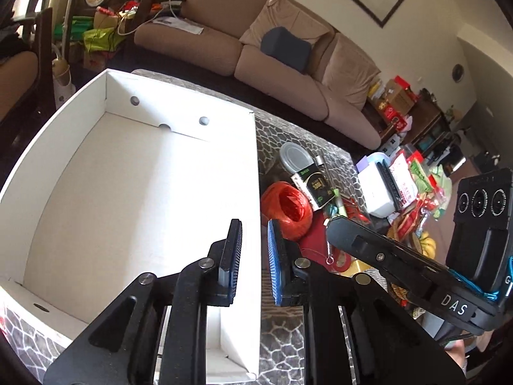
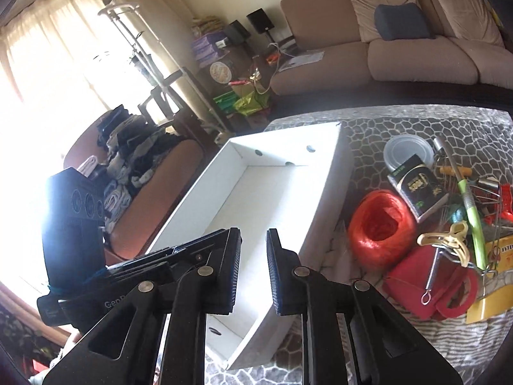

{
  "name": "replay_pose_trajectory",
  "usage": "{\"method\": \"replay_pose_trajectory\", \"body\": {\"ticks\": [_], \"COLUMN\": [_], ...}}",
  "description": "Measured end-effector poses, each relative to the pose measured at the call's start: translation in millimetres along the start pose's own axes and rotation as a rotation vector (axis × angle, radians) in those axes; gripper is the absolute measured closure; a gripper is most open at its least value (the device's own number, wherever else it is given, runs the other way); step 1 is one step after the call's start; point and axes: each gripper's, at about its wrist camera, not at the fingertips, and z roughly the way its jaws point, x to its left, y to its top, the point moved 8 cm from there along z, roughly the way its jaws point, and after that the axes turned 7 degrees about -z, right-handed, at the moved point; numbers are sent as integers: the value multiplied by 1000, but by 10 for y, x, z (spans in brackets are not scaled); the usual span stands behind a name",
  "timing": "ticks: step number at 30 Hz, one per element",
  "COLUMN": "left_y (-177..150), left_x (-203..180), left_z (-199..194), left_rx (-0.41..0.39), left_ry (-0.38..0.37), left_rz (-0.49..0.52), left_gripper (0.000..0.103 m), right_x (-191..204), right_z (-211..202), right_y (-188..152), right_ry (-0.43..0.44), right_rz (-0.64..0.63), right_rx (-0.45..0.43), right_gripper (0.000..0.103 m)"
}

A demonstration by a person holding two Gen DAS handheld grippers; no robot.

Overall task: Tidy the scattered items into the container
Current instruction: 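Carry the bagged sponge with the left gripper over the white box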

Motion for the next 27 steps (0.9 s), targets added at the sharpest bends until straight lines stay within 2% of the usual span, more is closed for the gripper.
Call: {"method": "replay_pose_trajectory", "body": {"ticks": [2,3,5,7,9,12,17,27], "left_y": [-40,-76,-140,-213,-277,-398,-500,-456], "left_x": [58,52,9,-54,-120,-236,-358,-271], "left_z": [-83,-108,-124,-151,-165,-97,22,271], "left_rx": [-4,-5,4,3,-4,25,42,56], "left_ry": [8,12,5,-18,-22,-69,-106,-63], "left_rz": [19,34,52,68,92,83,54,38], "left_gripper": [88,83,65,41,36,21,18,16], "right_x": [61,51,-33,-193,-383,-599,-803,-970], "right_z": [27,28,21,18,16,77,291,788], "right_y": [-39,-61,-127,-210,-316,-509,-770,-946], "right_ry": [-22,-53,-122,-199,-267,-331,-356,-341], "right_rz": [-12,-18,-25,-32,-49,-90,-135,-181], "right_rx": [6,8,15,33,57,111,183,234], "right_gripper": [86,85,76,56,51,51,50,51]}}
